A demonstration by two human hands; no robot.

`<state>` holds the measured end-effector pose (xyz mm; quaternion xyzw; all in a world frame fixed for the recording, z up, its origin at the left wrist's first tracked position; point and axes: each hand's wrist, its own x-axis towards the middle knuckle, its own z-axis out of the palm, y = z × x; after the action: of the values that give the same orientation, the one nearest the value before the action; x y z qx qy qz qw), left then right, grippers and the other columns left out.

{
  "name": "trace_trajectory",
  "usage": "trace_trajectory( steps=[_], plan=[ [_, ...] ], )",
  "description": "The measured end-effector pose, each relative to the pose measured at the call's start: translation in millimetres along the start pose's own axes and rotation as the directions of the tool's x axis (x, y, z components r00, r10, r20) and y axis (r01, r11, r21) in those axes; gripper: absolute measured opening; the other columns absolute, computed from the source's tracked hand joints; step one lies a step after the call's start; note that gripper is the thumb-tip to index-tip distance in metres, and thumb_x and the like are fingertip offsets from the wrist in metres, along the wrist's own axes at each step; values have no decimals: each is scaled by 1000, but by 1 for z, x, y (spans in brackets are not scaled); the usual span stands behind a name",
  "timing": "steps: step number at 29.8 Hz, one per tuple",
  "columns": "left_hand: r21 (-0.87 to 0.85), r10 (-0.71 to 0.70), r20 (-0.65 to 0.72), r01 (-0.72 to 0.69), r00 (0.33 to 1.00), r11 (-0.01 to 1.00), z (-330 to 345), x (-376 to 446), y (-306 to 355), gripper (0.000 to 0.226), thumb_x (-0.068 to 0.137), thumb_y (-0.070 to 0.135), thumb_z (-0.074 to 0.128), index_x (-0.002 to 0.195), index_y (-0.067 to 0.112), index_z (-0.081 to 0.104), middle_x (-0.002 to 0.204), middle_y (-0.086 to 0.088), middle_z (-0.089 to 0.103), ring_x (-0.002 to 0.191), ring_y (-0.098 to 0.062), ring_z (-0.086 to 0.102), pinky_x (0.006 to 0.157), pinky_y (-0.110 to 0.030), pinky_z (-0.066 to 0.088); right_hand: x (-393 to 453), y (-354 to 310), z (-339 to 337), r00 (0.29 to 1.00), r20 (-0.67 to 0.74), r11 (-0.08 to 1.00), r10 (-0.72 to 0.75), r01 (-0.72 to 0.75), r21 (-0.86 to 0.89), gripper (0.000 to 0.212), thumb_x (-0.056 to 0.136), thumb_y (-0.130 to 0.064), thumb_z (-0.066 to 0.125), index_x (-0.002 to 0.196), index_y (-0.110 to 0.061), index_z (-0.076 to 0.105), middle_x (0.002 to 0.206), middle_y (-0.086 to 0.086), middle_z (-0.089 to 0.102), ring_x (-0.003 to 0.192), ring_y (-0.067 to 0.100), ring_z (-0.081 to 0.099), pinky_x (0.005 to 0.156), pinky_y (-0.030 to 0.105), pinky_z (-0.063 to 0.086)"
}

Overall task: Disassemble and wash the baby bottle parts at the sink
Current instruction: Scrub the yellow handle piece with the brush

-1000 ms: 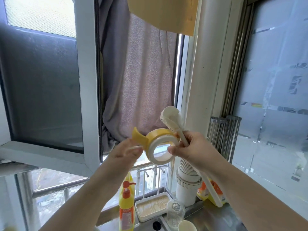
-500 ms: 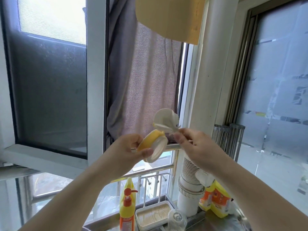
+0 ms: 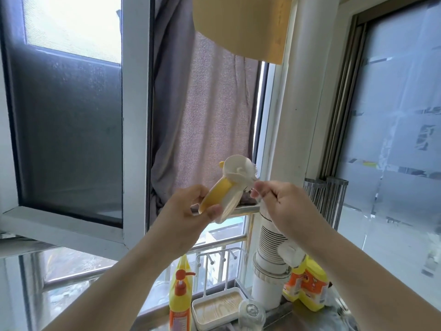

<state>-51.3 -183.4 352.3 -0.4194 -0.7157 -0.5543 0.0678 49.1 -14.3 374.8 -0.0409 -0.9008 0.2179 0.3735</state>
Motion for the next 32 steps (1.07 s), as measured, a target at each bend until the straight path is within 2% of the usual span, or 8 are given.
trace_trajectory(
  steps=[4, 8, 13, 18, 22, 25, 28, 32],
  plan=[
    [-117, -2, -22, -1, 1000, 993, 0, 0, 1, 8, 85, 16, 66, 93, 14, 65, 90, 3, 69, 77, 9, 61, 66, -8, 46, -8, -10, 2, 987, 134, 996, -92, 89, 26, 38, 94, -37, 41, 92, -11, 69, 42, -15, 49, 34, 6, 38, 37, 14, 28],
    [-175, -11, -26, 7, 1000, 985, -1, -1, 1, 6, 85, 21, 65, 89, 17, 64, 82, 7, 69, 74, 5, 62, 62, -2, 44, -1, -1, -5, 1000, -12, 998, -29, 29, 62, 42, 90, -46, 38, 89, -17, 68, 40, -6, 41, 33, 6, 34, 36, 14, 24],
    [-277, -23, -17, 17, 1000, 961, -2, -1, 2, 7, 84, 22, 65, 87, 16, 64, 83, 7, 69, 74, 3, 63, 63, -4, 46, -1, -6, -3, 997, -5, 995, -76, 76, 68, 45, 90, -44, 40, 93, -11, 70, 40, -7, 40, 34, 7, 34, 37, 14, 24],
    [-256, -3, -9, 1, 1000, 967, -2, -2, -2, 6, 85, 18, 64, 90, 14, 64, 85, 8, 70, 78, 3, 64, 66, -6, 47, -6, -8, 2, 988, 70, 985, -136, 127, 120, 36, 86, -52, 36, 83, -29, 63, 40, -7, 40, 35, 7, 32, 39, 14, 25],
    [-274, -10, -11, 6, 1000, 962, -4, -1, -4, 10, 81, 23, 66, 90, 18, 66, 85, 8, 70, 79, 0, 64, 66, -6, 47, 2, -2, -4, 999, -26, 994, -40, 42, 106, 40, 85, -52, 37, 87, -26, 68, 42, -6, 38, 35, 7, 33, 39, 14, 25],
    [-305, -18, -10, 14, 1000, 952, -4, 0, -5, 11, 82, 16, 67, 93, 15, 66, 87, 4, 71, 79, 0, 65, 66, -6, 47, -4, -12, 4, 981, 106, 979, -162, 147, 140, 32, 86, -54, 37, 76, -35, 61, 40, -6, 37, 36, 7, 33, 40, 13, 25],
    [-325, -55, -11, 49, 998, 944, -6, -2, -7, 15, 76, 28, 68, 86, 18, 66, 84, 5, 70, 75, 0, 64, 66, -12, 49, 1, -6, 5, 996, 40, 991, -77, 73, 112, 46, 86, -52, 37, 91, -20, 69, 38, -8, 40, 34, 5, 37, 38, 12, 27],
    [-403, -98, -35, 75, 995, 912, -7, -10, -10, 37, 63, 45, 64, 76, 10, 62, 68, 3, 64, 64, -5, 54, 69, -25, 40, -1, 6, 10, 996, 68, 981, -59, 45, 188, 32, 85, -57, 36, 80, -37, 62, 45, 0, 39, 38, 6, 31, 42, 18, 28]
  ],
)
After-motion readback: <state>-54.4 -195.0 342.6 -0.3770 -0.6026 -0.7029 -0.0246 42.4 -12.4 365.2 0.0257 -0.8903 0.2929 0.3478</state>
